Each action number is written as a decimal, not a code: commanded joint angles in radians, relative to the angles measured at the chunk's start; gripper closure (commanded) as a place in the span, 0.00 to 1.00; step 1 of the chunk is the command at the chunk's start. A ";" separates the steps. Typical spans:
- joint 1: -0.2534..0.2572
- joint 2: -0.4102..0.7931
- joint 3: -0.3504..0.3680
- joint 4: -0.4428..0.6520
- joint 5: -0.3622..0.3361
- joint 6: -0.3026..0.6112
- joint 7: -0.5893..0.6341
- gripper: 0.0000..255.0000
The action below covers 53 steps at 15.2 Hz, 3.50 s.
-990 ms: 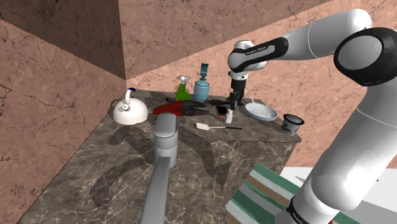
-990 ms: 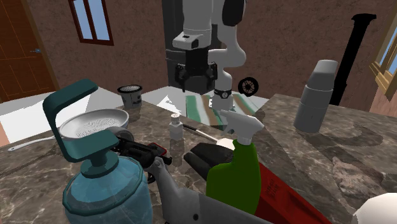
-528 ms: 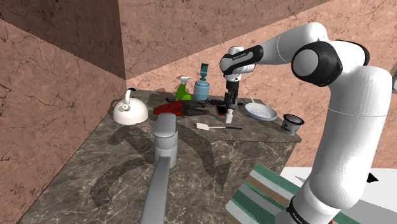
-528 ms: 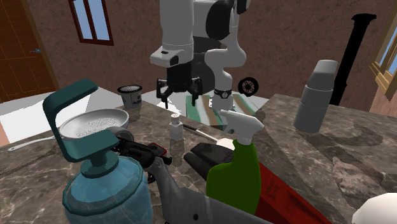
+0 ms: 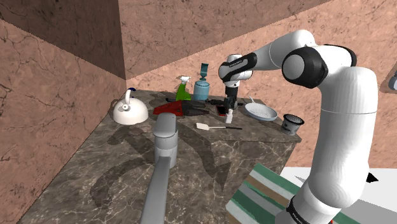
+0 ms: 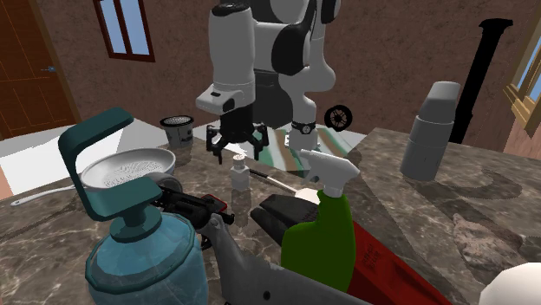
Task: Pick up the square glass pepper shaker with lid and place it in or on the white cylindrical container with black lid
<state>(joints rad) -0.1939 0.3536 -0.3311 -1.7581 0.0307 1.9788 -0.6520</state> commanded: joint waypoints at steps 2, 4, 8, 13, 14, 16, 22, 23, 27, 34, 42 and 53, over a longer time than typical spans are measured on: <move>0.000 0.006 0.001 -0.013 0.002 0.019 0.001 0.00; 0.000 0.006 0.001 -0.013 0.002 0.019 0.001 0.00; 0.000 0.006 0.001 -0.013 0.002 0.018 0.001 0.00; 0.000 0.006 0.001 -0.012 0.002 0.018 0.001 1.00; 0.000 0.006 0.001 -0.012 0.002 0.018 0.001 1.00; 0.000 0.006 0.001 -0.012 0.002 0.018 0.001 1.00; 0.002 -0.015 -0.002 0.013 -0.005 -0.028 0.002 1.00; 0.003 -0.020 -0.002 0.021 -0.007 -0.039 0.003 1.00; 0.004 -0.037 -0.005 0.051 -0.012 -0.087 0.003 1.00; 0.005 -0.060 -0.008 0.116 -0.020 -0.173 0.003 1.00; 0.004 -0.073 -0.011 0.206 -0.024 -0.275 0.000 1.00; -0.017 -0.111 -0.028 0.273 -0.037 -0.376 -0.038 1.00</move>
<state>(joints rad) -0.2040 0.2581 -0.3527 -1.4694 -0.0008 1.6012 -0.6768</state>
